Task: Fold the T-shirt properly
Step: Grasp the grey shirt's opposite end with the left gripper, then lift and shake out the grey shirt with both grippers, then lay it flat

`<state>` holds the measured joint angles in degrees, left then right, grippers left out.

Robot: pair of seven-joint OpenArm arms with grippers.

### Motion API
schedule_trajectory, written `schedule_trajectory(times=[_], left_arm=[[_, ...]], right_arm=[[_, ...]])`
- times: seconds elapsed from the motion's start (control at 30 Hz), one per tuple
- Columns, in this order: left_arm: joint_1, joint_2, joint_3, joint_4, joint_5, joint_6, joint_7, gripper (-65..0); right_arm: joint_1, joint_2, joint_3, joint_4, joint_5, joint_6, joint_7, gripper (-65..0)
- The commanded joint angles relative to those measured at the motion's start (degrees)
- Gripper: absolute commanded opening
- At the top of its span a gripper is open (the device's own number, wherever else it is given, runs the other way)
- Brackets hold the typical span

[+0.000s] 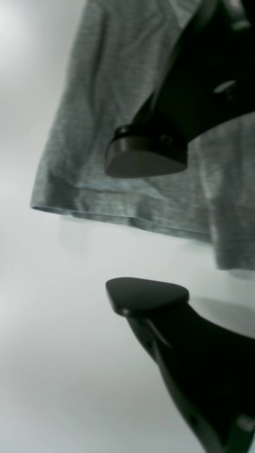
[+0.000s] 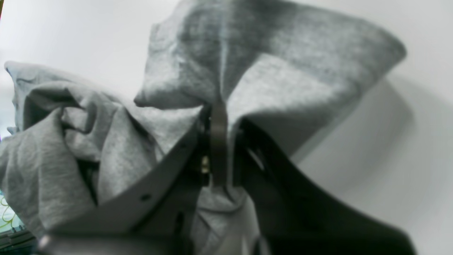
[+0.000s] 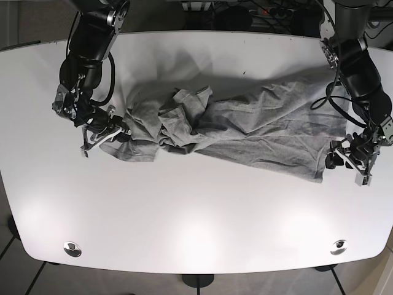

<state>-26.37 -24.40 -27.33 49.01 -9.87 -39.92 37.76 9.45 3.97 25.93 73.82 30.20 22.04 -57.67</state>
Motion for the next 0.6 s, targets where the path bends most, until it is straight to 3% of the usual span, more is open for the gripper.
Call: schedule_trajectory(times=[0.03,0.2,0.43,0.5,0.6], left_arm=[[-2.7,-1.3,0.7,-4.9,-0.7,-0.1,-3.1,-24.7],[-5.1,-0.3,3.4,-15.1,-0.8,-0.1,-4.3,-24.7],[-4.6,5.7,5.0,-15.0,-0.8,-0.1,0.0,-24.9],[-4.6,5.9,4.6,-15.0,-0.8,-0.1,-0.3,-31.9],[-4.6,5.6,4.6,-15.0,-0.8,-0.1,-1.2,-59.7]], right_arm=[[1.1,0.6,0.0,1.1,1.1,0.51,0.7,-63.1],[1.1,0.5,0.1,1.1,1.1,0.51,0.7,-63.1],[1.1,0.5,0.1,1.1,1.1,0.51,0.7,-63.1],[1.1,0.5,0.1,1.1,1.1,0.51,0.7,-63.1],[1.1,0.6,0.1,1.1,1.1,0.59,0.7,-63.1]])
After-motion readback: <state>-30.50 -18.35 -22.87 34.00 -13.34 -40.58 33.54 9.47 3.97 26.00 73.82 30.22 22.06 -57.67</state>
